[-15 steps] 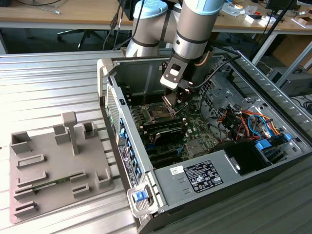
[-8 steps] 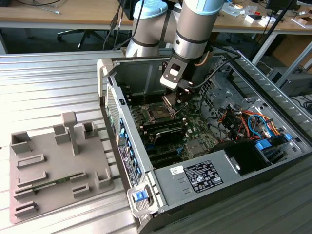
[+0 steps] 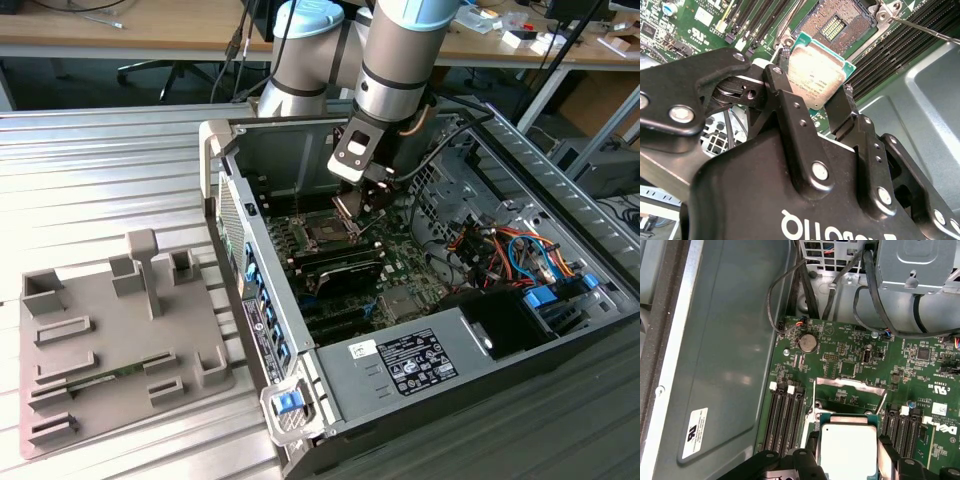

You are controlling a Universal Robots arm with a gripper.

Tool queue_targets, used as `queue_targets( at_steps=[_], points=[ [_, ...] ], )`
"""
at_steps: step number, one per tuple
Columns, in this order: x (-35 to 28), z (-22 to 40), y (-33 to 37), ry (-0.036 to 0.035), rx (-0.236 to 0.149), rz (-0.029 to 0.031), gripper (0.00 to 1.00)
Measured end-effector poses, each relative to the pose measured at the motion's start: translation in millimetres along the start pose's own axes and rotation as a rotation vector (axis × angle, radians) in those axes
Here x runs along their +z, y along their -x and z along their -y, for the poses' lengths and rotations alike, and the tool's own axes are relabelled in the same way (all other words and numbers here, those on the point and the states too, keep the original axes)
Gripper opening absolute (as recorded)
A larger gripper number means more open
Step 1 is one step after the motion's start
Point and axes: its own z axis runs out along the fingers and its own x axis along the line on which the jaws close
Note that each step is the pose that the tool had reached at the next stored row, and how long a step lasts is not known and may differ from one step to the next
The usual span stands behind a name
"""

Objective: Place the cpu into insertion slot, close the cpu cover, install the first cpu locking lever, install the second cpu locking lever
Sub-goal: 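Place the cpu into insertion slot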

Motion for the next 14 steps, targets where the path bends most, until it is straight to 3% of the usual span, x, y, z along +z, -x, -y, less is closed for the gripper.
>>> queue_targets(
  at_steps=[7,10,14],
  points=[
    [0.2,0.0,0.0,0.0002,0.011,0.0009,0.55],
    [0.6,0.1,0.0,0.0008,0.042,0.0037,0.55],
    [0.6,0.1,0.0,0.0009,0.048,0.0042,0.55]
  ],
)
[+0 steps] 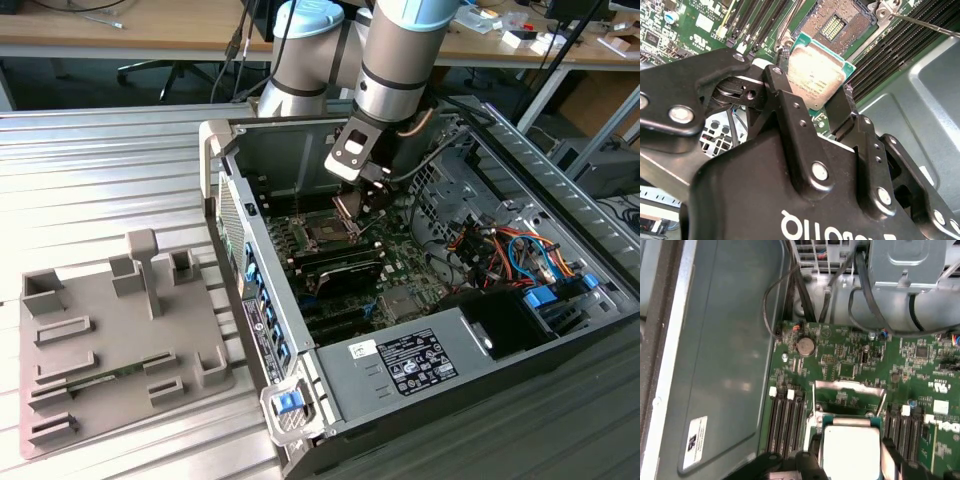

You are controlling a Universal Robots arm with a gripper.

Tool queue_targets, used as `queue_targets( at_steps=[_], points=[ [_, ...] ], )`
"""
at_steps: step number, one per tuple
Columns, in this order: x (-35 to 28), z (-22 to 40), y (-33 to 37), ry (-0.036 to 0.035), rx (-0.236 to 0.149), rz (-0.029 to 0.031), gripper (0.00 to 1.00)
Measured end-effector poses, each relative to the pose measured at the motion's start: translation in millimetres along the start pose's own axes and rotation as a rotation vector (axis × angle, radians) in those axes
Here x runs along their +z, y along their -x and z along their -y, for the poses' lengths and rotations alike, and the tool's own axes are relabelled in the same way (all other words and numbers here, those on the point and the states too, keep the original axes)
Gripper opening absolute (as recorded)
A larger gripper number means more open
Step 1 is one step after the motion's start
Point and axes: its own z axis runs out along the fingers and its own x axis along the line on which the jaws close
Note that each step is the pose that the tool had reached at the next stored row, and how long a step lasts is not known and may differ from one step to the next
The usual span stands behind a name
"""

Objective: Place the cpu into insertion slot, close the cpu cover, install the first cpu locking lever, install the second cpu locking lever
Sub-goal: 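Place the cpu into insertion slot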

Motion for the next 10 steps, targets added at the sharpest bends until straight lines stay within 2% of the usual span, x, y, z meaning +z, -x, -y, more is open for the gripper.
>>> queue_targets(
  at_steps=[10],
  points=[
    [0.0,0.0,0.0,0.0002,0.009,0.0008,0.55]
  ],
)
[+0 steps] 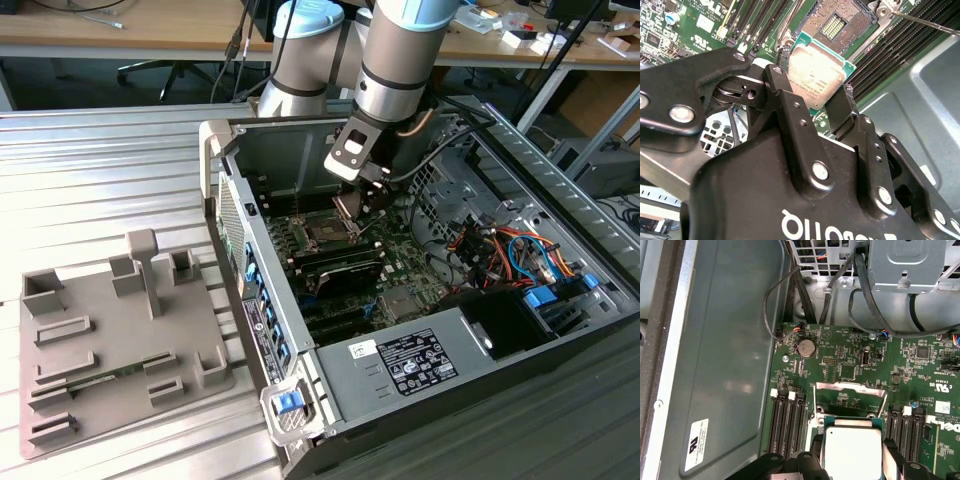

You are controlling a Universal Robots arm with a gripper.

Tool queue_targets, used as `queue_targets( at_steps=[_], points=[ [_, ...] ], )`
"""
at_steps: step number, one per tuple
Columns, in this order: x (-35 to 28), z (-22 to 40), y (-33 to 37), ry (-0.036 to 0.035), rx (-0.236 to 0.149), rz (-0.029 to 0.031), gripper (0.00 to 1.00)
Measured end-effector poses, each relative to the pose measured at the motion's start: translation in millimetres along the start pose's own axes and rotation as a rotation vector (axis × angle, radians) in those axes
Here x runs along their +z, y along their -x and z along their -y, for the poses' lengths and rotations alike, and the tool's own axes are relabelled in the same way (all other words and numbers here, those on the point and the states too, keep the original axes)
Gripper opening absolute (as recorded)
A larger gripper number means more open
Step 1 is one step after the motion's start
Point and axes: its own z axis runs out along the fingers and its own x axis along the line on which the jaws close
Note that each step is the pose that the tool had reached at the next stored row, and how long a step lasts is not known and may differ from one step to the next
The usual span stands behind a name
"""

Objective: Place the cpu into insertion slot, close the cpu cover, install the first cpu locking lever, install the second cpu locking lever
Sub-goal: 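Place the cpu into insertion slot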

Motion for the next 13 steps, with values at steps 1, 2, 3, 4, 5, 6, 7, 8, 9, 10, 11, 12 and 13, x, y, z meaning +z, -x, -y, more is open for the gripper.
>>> queue_targets(
  at_steps=[1,2,3,4,5,6,7,8,9,10,11,12,13],
  points=[
    [0.0,0.0,0.0,0.0000,0.002,0.0001,0.55],
    [0.0,0.0,0.0,0.0000,0.003,0.0003,0.55],
    [0.0,0.0,0.0,0.0001,0.004,0.0004,0.55],
    [0.0,0.0,0.0,0.0001,0.007,0.0006,0.55],
    [0.0,0.0,0.0,0.0002,0.010,0.0010,0.55],
    [0.0,0.0,0.0,0.0003,0.013,0.0016,0.55],
    [0.0,0.0,0.0,0.0003,0.016,0.0022,0.55],
    [0.0,0.0,0.0,0.0003,0.021,0.0035,0.55],
    [0.0,0.0,0.0,0.0003,0.024,0.0044,0.55],
    [0.1,0.0,0.0,0.0003,0.027,0.0054,0.55],
    [0.1,0.0,0.0,0.0003,0.029,0.0061,0.55],
    [0.1,0.0,0.0,0.0002,0.031,0.0068,0.55],
    [0.1,0.0,0.0,0.0001,0.032,0.0075,0.55]
  ],
)
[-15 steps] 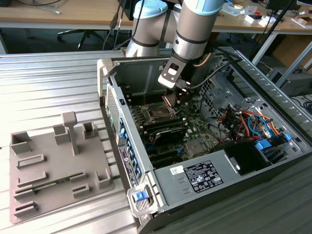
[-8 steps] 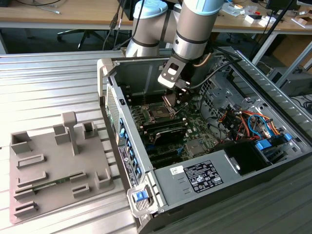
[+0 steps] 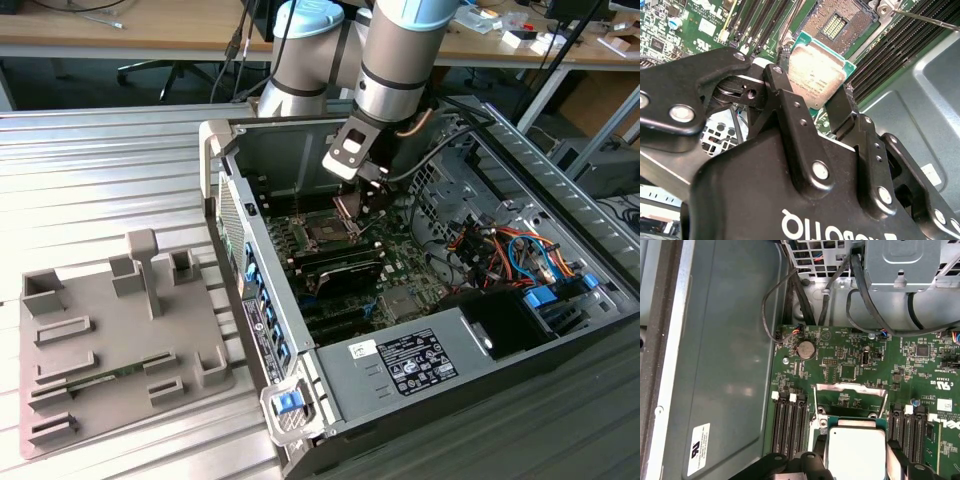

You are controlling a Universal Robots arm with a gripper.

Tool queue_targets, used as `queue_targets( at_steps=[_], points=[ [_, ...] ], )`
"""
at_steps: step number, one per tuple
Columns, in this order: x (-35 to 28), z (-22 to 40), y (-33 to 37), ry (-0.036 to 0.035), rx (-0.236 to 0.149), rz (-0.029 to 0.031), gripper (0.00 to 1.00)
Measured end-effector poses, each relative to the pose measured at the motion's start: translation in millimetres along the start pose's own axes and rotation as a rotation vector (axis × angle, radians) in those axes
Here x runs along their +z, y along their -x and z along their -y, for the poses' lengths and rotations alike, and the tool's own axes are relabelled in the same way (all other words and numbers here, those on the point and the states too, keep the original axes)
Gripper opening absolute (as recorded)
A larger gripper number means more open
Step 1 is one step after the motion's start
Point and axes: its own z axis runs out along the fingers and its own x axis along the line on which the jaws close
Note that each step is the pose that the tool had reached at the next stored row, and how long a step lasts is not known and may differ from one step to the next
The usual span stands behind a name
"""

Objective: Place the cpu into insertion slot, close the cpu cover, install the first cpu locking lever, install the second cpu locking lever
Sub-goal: 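Place the cpu into insertion slot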

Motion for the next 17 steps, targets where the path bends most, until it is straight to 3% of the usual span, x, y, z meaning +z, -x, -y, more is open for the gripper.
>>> queue_targets(
  at_steps=[17],
  points=[
    [0.9,0.1,0.0,0.0005,0.045,0.0052,0.55]
  ],
)
